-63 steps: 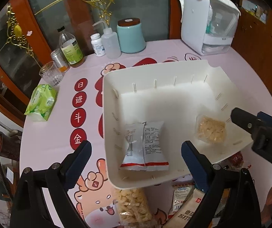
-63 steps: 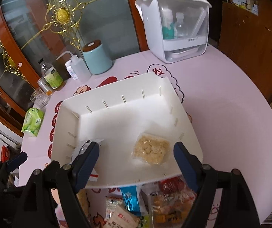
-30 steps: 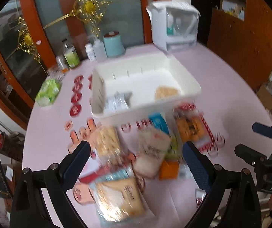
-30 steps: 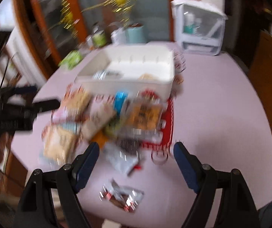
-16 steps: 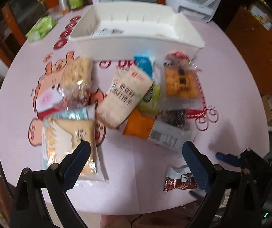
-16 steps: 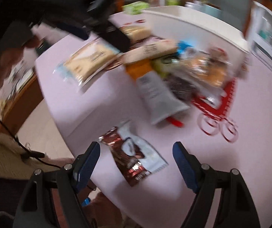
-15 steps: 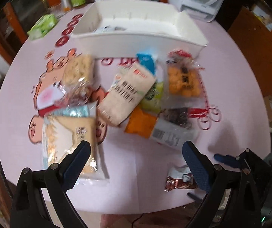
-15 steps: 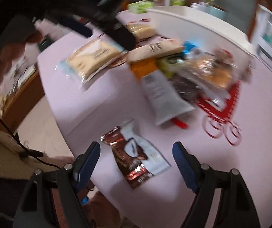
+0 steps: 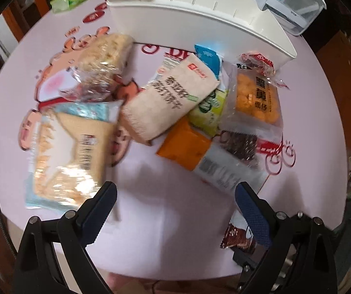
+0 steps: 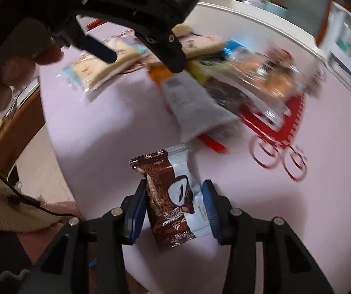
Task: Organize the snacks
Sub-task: 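Grasp the orange-and-white biscuit packet with the left gripper while the right gripper holds the wafer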
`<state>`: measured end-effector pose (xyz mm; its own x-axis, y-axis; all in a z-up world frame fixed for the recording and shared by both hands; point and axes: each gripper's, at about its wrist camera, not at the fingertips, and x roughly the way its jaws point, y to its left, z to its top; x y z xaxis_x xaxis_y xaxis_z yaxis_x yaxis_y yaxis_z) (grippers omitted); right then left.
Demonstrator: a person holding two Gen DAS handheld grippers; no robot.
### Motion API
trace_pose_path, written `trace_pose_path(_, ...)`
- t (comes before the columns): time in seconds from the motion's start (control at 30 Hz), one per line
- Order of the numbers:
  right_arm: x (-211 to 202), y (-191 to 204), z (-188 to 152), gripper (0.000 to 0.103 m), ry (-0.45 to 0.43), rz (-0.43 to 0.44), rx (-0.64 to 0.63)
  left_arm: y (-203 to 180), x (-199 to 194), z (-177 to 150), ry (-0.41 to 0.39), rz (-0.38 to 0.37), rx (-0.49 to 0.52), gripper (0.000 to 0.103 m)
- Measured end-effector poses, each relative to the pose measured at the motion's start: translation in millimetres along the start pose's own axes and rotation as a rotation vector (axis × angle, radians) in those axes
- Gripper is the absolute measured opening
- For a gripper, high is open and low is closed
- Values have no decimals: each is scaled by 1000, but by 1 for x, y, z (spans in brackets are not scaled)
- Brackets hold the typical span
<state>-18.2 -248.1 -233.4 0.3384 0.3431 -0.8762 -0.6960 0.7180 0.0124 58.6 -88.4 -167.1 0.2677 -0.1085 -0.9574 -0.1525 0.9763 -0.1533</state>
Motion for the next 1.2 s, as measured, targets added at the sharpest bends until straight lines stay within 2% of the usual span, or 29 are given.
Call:
trace_pose_path(0.17, -9, -25, -8, 43, -5, -15, 105, -13, 24, 13, 15, -29, -104, 97)
trace_pose_path(0.3, -16, -30, -12, 43, -20, -27, 155, -19, 44, 18, 52, 7, -162, 93)
trace_pose_path(0.37, -19, -32, -13, 43, -25, -27, 171, -20, 53, 18, 81, 2, -201, 89)
trace_pose_path(0.4, -18, -30, -18, 43, -26, -24, 175, -19, 58, 18, 97, -10, -229, 83)
trace_pose_path(0.53, -18, -31, -23, 43, -31, -21, 191, -22, 58, 20, 85, 42, -250, 65)
trace_pose_path(0.57, -19, -31, -23, 43, -35, -21, 196, -23, 58, 20, 84, 49, -248, 61)
trace_pose_path(0.6, -18, -32, -23, 43, -37, -19, 199, -23, 58, 20, 82, 58, -240, 50)
trace_pose_path(0.73, -19, -38, -18, 43, -55, -10, 226, -25, 56, 17, 98, 47, -195, 38)
trace_pose_path(0.93, -32, -41, -8, 43, -101, 1, 254, -27, 41, 1, 93, 51, -85, 34)
trace_pose_path(1.2, -53, -37, 25, 43, -177, 12, 260, -30, -9, -3, -19, 82, 42, 34)
